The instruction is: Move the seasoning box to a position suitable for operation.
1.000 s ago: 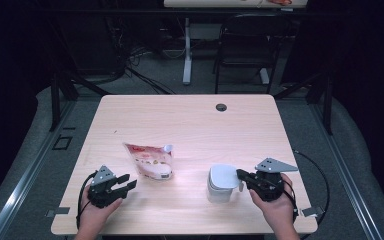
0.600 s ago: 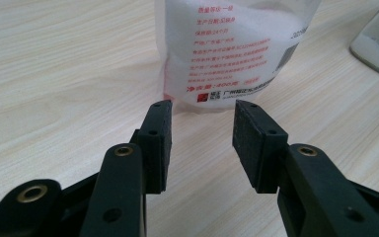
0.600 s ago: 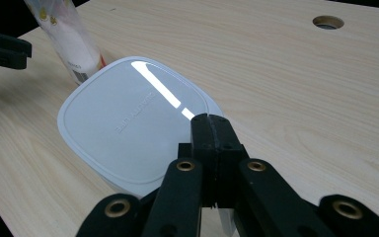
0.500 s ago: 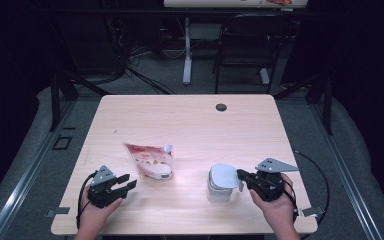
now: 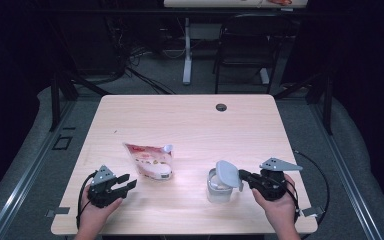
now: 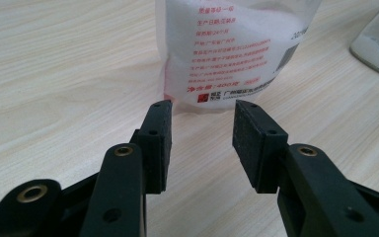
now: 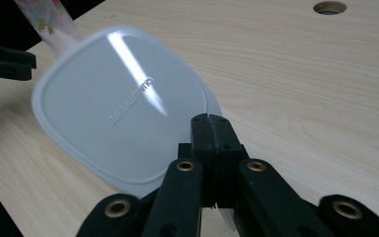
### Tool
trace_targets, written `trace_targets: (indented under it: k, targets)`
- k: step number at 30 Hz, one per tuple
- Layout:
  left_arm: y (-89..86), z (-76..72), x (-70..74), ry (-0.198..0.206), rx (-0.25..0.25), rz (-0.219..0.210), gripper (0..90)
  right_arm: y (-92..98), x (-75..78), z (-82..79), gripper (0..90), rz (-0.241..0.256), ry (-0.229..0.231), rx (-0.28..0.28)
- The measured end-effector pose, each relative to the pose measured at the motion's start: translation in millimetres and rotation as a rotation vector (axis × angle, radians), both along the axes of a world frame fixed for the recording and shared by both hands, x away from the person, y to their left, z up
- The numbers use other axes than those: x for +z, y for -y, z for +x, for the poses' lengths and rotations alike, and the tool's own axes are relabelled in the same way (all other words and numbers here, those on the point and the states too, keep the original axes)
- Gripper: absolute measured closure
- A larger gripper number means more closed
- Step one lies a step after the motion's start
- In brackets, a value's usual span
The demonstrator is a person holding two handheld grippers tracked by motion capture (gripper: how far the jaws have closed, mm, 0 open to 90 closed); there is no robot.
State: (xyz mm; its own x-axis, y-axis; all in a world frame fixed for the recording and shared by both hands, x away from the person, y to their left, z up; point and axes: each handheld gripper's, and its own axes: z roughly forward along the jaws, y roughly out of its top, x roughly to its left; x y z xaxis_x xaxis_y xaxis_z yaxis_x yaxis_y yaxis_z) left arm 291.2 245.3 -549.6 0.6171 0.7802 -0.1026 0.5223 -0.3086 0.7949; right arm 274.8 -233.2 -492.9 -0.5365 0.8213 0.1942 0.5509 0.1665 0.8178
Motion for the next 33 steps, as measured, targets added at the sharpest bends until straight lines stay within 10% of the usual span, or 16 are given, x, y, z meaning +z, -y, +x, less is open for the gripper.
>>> trace_targets:
  k: [12,33]
  targets:
    - [-0.3,0.1,0.1,0.003,0.000,0.000,59.3,16.2,-19.4,9.2,90.0,0.174,-0.126,-0.029]
    - [-0.4,-0.4,0.4,0.004,0.001,0.001,59.3,20.0,-20.6,0.4,84.0,0.088,-0.063,-0.064]
